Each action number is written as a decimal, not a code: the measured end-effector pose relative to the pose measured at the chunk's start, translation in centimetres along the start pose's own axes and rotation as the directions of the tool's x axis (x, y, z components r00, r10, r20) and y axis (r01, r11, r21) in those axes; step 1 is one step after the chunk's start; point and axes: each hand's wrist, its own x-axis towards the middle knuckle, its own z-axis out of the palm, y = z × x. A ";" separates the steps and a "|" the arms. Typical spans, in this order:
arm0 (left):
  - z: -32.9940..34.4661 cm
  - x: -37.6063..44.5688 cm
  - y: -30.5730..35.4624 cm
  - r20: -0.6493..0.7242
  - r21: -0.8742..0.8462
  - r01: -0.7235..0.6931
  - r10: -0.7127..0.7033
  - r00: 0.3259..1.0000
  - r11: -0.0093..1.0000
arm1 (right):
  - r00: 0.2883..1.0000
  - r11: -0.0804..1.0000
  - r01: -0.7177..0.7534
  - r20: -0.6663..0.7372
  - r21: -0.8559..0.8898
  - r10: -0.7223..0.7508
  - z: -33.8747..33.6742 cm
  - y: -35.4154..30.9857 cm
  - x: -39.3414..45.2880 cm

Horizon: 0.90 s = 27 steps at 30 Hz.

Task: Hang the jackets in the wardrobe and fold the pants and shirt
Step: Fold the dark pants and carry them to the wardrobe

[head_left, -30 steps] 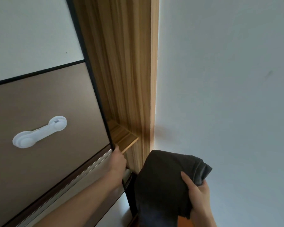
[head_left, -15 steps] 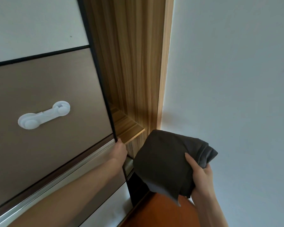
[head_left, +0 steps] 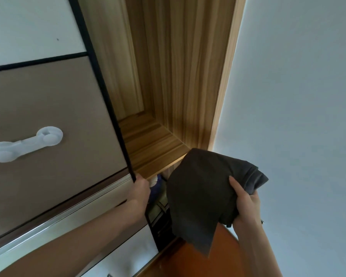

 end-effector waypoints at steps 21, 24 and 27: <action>1.0 -3.4 5.4 0.031 0.444 0.333 0.386 0.922 -0.832 | 0.979 0.998 -0.068 0.192 -0.015 0.070 7.6 1.7 -1.0; 1.4 -2.4 6.1 -0.082 0.732 0.252 0.286 0.955 -0.632 | 0.960 0.991 -0.119 0.247 -0.055 0.129 7.6 2.3 -0.7; 1.7 -2.3 5.5 -0.043 0.760 0.103 0.109 0.993 -0.641 | 0.923 0.972 -0.187 0.313 -0.144 0.224 6.9 2.9 -0.3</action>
